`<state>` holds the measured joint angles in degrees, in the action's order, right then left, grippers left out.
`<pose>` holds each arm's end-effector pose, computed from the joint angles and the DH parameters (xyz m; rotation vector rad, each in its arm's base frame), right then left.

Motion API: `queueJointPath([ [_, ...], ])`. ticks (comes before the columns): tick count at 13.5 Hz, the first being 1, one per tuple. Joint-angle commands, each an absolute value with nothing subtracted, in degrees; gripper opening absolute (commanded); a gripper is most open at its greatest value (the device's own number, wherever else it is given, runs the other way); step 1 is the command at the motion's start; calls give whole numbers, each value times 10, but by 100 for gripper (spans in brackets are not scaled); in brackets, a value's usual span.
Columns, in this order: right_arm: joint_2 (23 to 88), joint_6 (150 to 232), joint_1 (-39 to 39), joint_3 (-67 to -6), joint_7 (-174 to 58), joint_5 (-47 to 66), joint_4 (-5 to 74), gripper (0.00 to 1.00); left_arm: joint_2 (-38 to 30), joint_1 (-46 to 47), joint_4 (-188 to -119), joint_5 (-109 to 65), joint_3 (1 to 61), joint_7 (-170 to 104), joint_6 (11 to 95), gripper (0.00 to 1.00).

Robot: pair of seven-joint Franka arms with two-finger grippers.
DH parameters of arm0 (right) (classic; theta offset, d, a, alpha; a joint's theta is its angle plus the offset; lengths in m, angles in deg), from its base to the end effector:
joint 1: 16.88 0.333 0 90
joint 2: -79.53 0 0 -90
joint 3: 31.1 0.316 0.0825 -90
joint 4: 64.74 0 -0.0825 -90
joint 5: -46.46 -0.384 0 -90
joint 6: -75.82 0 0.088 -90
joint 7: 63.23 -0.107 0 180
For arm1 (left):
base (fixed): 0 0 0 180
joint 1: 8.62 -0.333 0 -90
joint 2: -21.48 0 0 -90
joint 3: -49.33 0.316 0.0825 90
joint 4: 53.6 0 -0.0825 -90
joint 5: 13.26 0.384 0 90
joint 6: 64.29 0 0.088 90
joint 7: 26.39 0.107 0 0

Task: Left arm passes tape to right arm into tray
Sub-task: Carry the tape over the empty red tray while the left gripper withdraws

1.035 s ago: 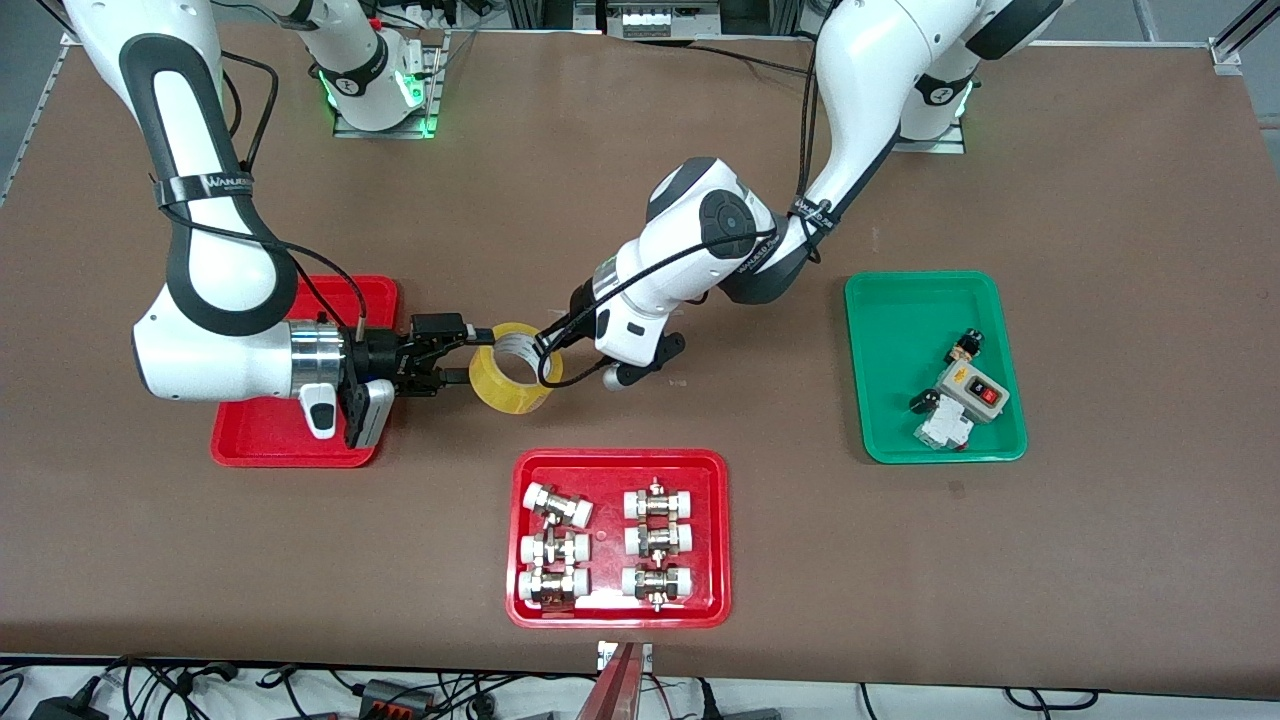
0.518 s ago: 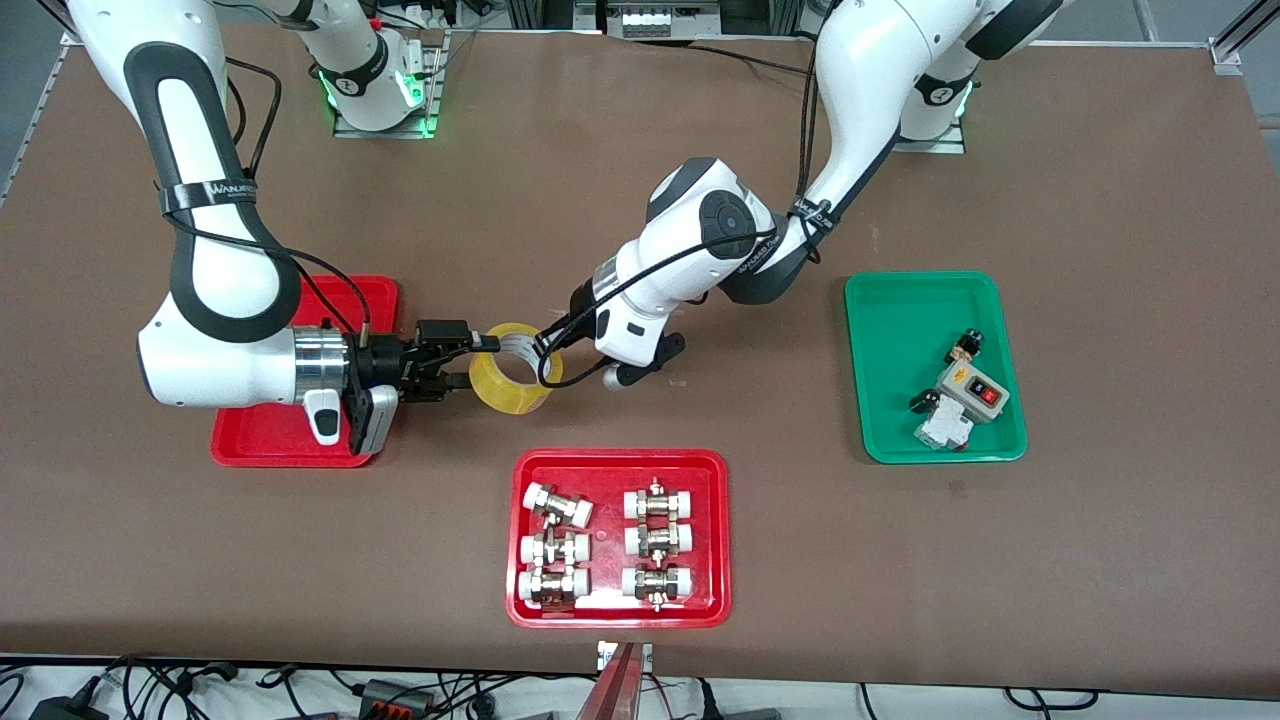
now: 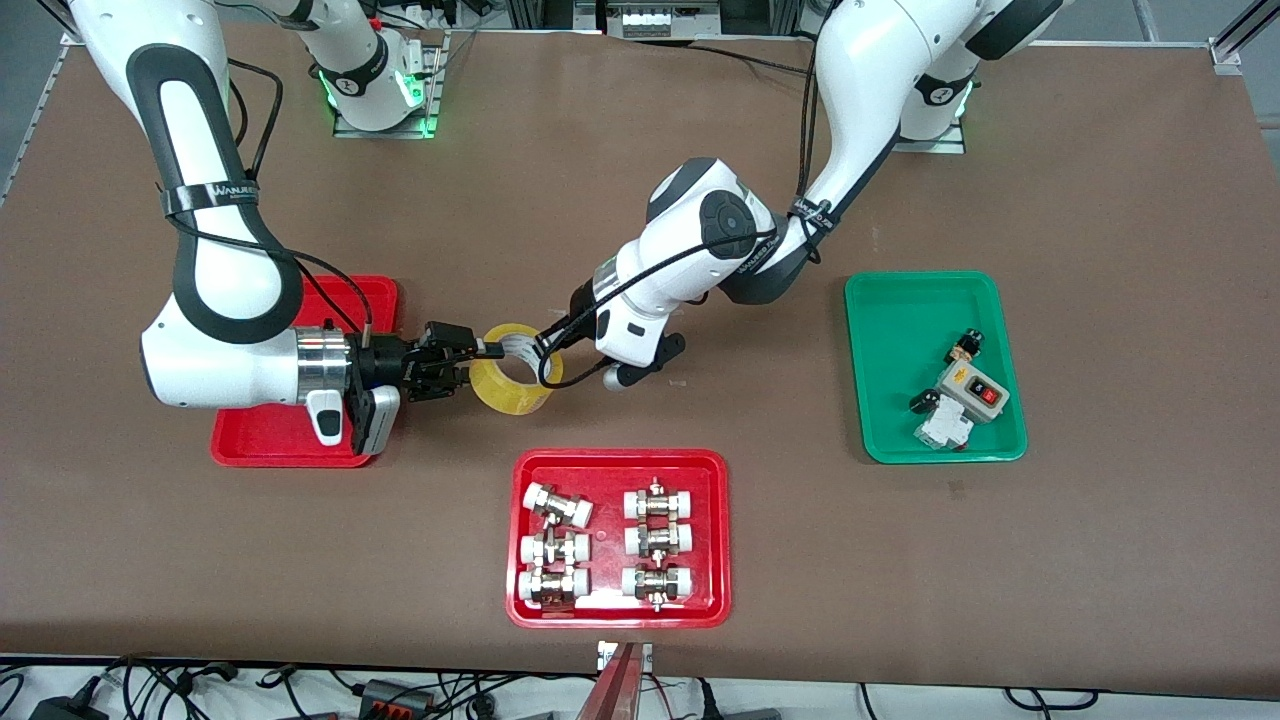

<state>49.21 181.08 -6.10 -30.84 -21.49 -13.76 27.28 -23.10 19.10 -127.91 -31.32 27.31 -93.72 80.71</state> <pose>0.6479 0.1968 0.3345 -2.0902 -0.4849 0.0053 0.5715 -0.5340 0.3569 2.3251 0.8429 -0.1951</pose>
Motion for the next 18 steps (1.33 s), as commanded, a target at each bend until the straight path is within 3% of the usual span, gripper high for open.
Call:
queueJointPath([
  [1, 486, 1806, -60, -309, -193, -146, 261, 22, -236, 192, -1259, -317, 278, -946, 806, 42],
  [6, 484, 1806, -60, -309, -192, -146, 261, 22, -229, 160, -1259, -311, 278, -912, 802, 100],
  [11, 476, 1811, -66, -314, -184, -141, 262, 21, -191, 110, -1259, -310, 279, -788, 696, 100],
  [15, 457, 1811, -114, -325, -189, -135, 264, 21, -119, 32, -1260, -306, 281, -746, 497, 100],
  [18, 457, 1808, -170, -326, -191, -86, 267, 21, -58, -32, -1257, -182, 271, -643, 316, 100],
])
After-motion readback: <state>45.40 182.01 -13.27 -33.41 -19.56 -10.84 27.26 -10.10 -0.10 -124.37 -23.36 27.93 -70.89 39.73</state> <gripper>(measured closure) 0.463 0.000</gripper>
